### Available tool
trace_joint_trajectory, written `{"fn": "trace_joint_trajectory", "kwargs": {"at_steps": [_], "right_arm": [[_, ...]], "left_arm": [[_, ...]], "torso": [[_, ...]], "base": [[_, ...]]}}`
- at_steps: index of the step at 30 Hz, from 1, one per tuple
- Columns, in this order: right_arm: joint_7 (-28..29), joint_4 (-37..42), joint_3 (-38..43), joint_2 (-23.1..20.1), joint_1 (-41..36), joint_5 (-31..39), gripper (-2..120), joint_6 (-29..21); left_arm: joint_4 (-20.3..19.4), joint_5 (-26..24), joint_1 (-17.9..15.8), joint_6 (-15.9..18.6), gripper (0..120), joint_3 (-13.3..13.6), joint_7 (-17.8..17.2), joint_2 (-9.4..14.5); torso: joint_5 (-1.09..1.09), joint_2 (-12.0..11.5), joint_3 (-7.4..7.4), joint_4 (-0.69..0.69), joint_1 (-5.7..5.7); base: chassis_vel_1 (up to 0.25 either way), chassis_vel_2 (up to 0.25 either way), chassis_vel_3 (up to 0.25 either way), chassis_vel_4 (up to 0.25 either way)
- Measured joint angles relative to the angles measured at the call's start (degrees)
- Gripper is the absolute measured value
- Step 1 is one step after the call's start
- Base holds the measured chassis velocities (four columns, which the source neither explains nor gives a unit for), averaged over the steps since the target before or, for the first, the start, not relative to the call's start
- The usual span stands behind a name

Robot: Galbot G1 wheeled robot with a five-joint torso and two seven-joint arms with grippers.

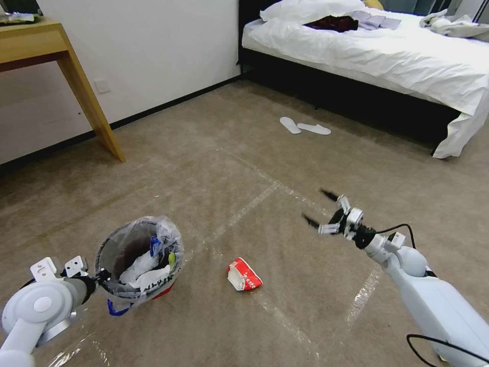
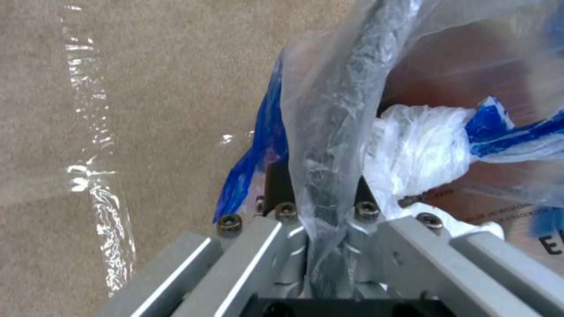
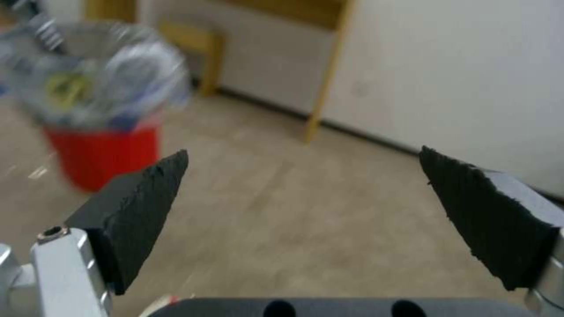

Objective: Pick up the trash bin and place the garbage on the floor into it.

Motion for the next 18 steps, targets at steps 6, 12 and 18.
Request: {"fn": "trace_joint_trajectory", "kwargs": {"at_steps": [6,12,18], "right_arm": [[-3.11,-6.86,-12.03,0.08,8.47,-2.19,100,-1.74],[-0.87,-16.42,-36.99,5.38,23.39,-7.23,100,-7.29],[-0.78,-22.17,-45.74,10.43,31.35,-10.09,100,-11.29]], "left_arm": [[0.08,0.10,0.14,0.00,1,-0.28,0.18,0.22],[-0.41,0.97,1.11,-0.06,1,-0.80,0.05,-0.46],[-0.75,2.06,1.90,-0.09,1,-0.96,0.06,-1.17]], "torso": [[0.00,0.00,0.00,0.05,0.01],[0.03,-0.01,0.02,0.04,0.01],[-0.01,0.00,0.01,0.06,0.01]], "base": [[0.000,0.000,0.000,0.000],[0.000,0.000,0.000,0.000],[0.000,0.000,0.000,0.000]]}}
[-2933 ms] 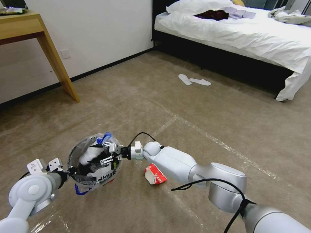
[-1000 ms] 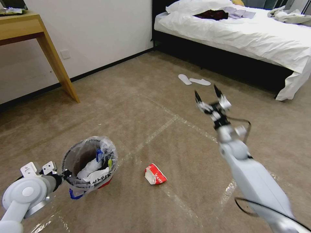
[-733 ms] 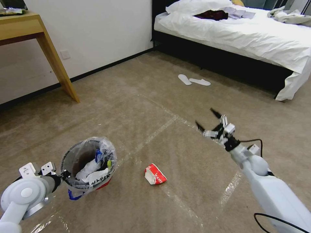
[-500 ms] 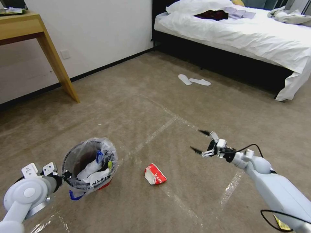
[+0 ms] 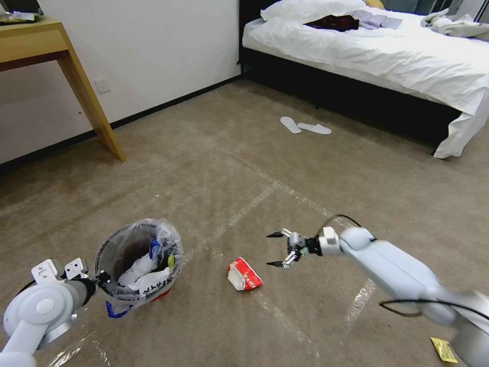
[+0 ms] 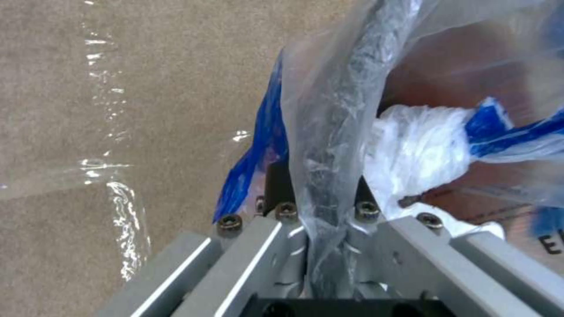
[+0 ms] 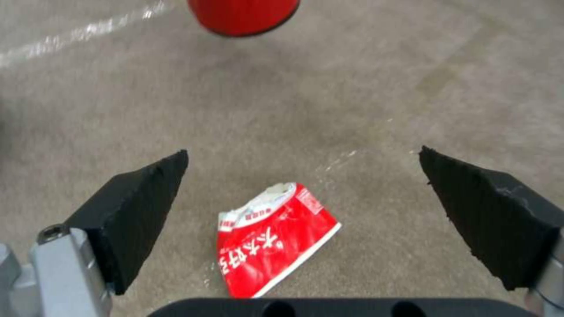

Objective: Pick up the trash bin and place the garbage on the floor into it.

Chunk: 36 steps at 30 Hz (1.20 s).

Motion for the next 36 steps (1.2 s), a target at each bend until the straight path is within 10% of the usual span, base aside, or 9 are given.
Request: {"fn": "trace_joint_trajectory", "kwargs": {"at_steps": [18,36], "right_arm": [[1.97,-19.96,-8.12,16.11,3.33,-14.21,100,6.61],[5.75,-29.40,-12.86,23.30,0.85,-11.54,100,3.82]], "left_arm": [[-0.80,0.41,-0.76,-0.14,1,0.65,-0.04,-0.98],[-0.66,-0.02,-1.26,-0.25,1,1.08,-0.13,-0.55]], "torso": [[0.01,-0.01,-0.01,-0.03,0.00],[0.02,-0.01,-0.01,-0.02,0.00]], "base": [[0.000,0.000,0.000,0.000],[0.000,0.000,0.000,0.000]]}}
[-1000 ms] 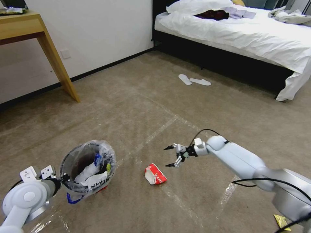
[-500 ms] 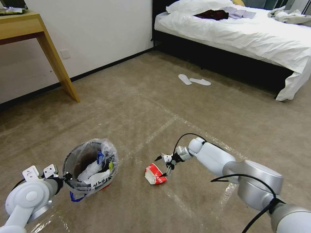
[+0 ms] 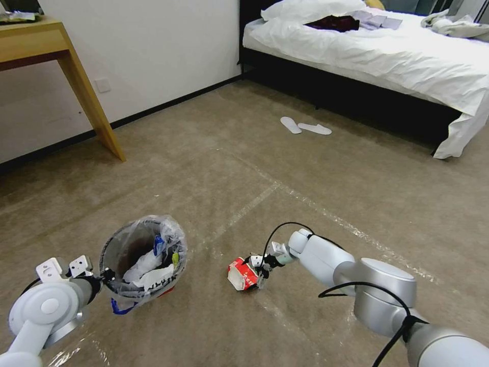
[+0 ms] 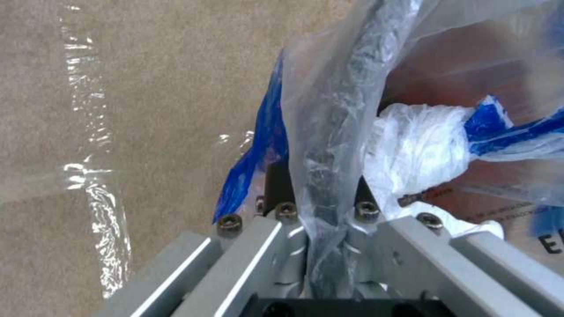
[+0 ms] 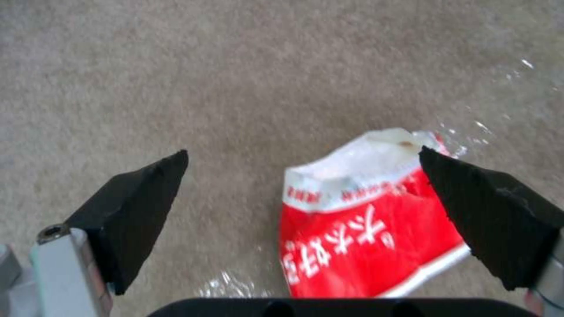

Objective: Pick up the trash bin and place the garbage on the floor into it.

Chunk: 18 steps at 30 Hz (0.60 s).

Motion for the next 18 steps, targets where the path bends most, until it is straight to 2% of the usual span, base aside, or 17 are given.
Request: {"fn": "trace_joint_trajectory", "kwargs": {"at_steps": [18], "right_arm": [[8.83,-4.61,-2.63,3.95,-1.37,-3.85,100,-2.56]], "left_arm": [[0.93,0.65,-0.30,0.00,1,0.52,0.92,-0.45]], "torso": [[0.00,0.00,0.00,0.01,0.00]], "base": [[0.000,0.000,0.000,0.000]]}}
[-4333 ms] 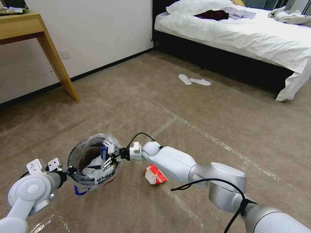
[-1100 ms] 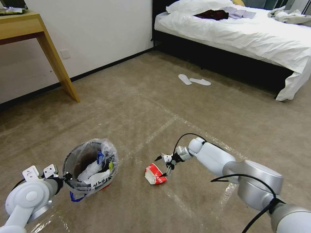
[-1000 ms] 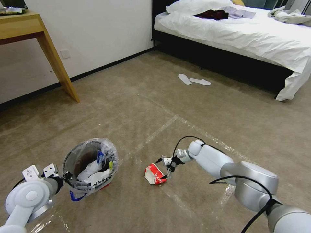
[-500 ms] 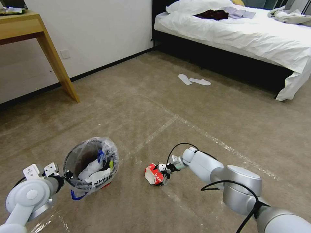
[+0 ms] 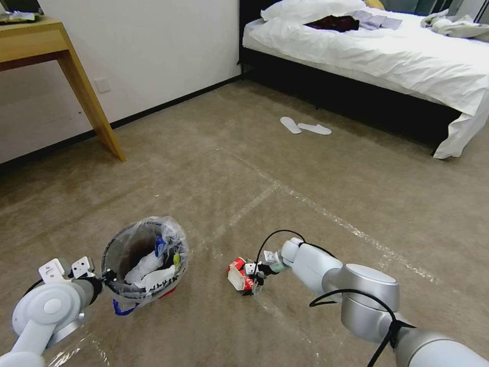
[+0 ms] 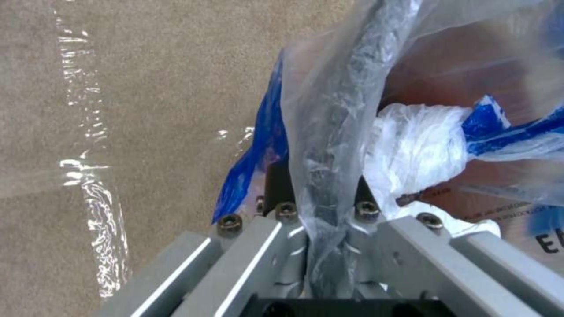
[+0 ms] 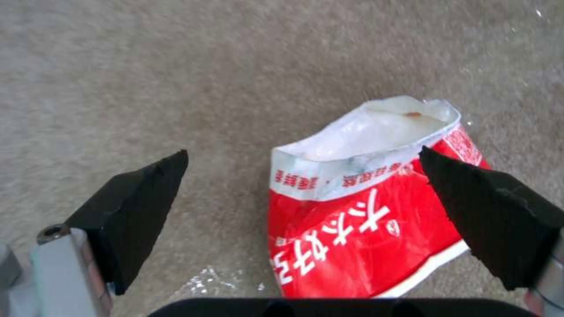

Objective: Pick up the trash bin and place the garbage on the floor into it.

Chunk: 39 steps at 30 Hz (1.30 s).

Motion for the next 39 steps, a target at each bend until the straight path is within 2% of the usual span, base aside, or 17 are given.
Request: {"fn": "trace_joint_trajectory", "kwargs": {"at_steps": [15,25,32,35,36,38,39], "right_arm": [[5.79,-1.98,-0.94,2.63,-0.98,-2.35,100,-2.21],[8.87,-3.11,-0.98,2.80,-2.03,-2.70,99,-3.54],[10.61,-2.88,-0.94,2.79,-2.34,-1.95,85,-4.59],[11.52,-2.71,-0.89,2.78,-2.65,-1.42,68,-5.00],[11.52,-2.71,-0.89,2.78,-2.65,-1.42,68,-5.00],[12.54,-2.64,-0.86,2.76,-2.85,-1.23,56,-5.28],[12.54,-2.64,-0.86,2.76,-2.85,-1.23,56,-5.28]], "left_arm": [[0.19,0.25,-0.16,0.01,1,0.22,0.95,0.02],[0.57,1.66,-0.18,-0.08,1,0.42,2.04,-0.31],[0.68,2.55,-0.13,-0.28,1,0.47,2.56,-0.49],[0.79,3.07,-0.02,-0.38,1,0.48,2.94,-0.52],[0.79,3.07,-0.02,-0.38,1,0.48,2.94,-0.52],[0.90,3.70,0.11,-0.47,1,0.42,3.34,-0.52],[0.90,3.70,0.11,-0.47,1,0.42,3.34,-0.52]], "torso": [[0.00,0.00,0.00,-0.01,0.00],[0.00,0.00,0.00,-0.01,0.00],[0.01,0.00,0.00,-0.01,0.00],[0.01,0.00,0.00,-0.01,0.00],[0.01,0.00,0.00,-0.01,0.00],[0.00,0.00,0.00,-0.01,0.00],[0.00,0.00,0.00,-0.01,0.00]], "base": [[0.000,0.000,0.000,0.000],[0.000,0.000,0.000,0.000],[0.000,0.000,0.000,0.000],[0.000,0.000,0.000,0.000],[0.000,0.000,0.000,0.000],[0.000,0.000,0.000,0.000],[0.000,0.000,0.000,0.000]]}}
